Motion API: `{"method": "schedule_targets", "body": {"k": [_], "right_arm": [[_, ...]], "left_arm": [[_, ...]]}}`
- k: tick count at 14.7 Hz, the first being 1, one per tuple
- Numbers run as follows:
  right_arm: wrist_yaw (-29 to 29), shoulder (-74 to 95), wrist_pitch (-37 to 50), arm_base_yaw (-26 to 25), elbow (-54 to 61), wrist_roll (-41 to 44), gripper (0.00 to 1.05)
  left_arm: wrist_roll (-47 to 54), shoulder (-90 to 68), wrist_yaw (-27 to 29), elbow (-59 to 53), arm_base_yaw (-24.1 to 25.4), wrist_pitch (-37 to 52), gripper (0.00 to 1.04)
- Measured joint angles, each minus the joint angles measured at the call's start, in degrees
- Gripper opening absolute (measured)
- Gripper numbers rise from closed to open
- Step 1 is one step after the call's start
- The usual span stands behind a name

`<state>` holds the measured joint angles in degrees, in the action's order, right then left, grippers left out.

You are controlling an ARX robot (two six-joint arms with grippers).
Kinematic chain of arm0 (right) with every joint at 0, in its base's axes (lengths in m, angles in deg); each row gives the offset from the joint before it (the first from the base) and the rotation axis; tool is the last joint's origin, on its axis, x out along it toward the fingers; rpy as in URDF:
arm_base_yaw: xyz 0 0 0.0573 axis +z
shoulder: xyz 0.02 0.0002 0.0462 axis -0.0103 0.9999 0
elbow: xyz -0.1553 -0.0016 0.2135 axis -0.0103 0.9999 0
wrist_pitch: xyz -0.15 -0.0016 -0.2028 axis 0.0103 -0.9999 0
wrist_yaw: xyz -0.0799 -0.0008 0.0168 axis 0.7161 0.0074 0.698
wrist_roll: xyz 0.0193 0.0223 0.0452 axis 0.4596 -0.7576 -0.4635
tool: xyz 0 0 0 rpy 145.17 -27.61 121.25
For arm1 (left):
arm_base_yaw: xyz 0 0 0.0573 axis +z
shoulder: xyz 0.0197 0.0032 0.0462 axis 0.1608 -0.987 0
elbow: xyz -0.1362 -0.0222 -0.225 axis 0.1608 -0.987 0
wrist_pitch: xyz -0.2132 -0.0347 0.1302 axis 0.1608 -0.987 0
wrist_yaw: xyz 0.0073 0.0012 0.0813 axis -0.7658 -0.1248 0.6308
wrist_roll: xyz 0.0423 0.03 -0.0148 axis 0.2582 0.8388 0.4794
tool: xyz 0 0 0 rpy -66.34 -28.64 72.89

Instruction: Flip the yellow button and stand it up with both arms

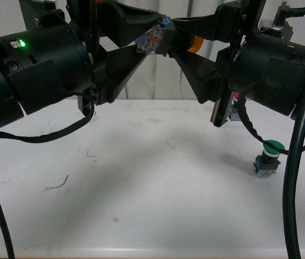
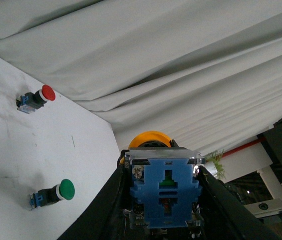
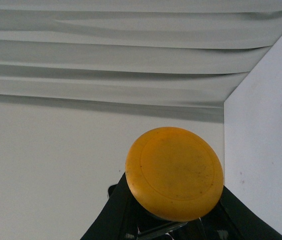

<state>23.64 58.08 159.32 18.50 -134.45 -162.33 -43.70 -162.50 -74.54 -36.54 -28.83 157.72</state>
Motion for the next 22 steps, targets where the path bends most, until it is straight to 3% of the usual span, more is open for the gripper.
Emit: {"method": "schedule_targets", "body": {"k": [3,6,9,11,14,16,17,19,20,22], "right_arm": [[0.3,0.4,-0.4,-1.4,0.3,0.9,0.29],[0.7,0.4,-0.4,-3.6,1.0,2.2,0.29],[0.7,-1.7,-0.4,-6.1,1.1,8.4,0.29],[0.3,-2.4,-0.2,-6.4,1.1,9.7,0.29],[-0.6,-2.4,-0.3,-6.3,1.1,10.7,0.29],[-0.6,-2.4,-0.3,-6.0,1.1,11.2,0.29],[-0.6,-2.4,-0.3,-5.9,1.1,11.4,0.29],[-0.6,-2.4,-0.3,-5.2,1.0,11.6,0.29],[-0.6,-2.4,-0.3,-4.8,0.9,11.8,0.29],[-0.6,-2.4,-0.4,-4.8,0.9,12.0,0.29]], "left_arm": [[0.5,0.1,0.2,0.0,0.7,0.2,0.69],[2.0,1.3,0.1,-0.9,4.7,0.2,1.0],[16.0,17.3,-0.6,-9.8,13.7,0.1,0.98],[26.7,31.1,0.2,-15.8,16.0,-7.8,0.98],[44.0,56.2,1.0,-22.1,17.5,-33.2,0.98],[56.6,75.6,0.0,-22.3,21.6,-51.1,0.98],[60.0,80.3,5.9,-20.6,20.5,-59.7,0.92],[63.5,83.1,19.2,-21.6,19.4,-68.6,0.72],[64.3,83.6,22.5,-25.3,19.8,-69.2,0.59],[64.9,84.9,22.7,-27.7,19.6,-68.5,0.43]]}}
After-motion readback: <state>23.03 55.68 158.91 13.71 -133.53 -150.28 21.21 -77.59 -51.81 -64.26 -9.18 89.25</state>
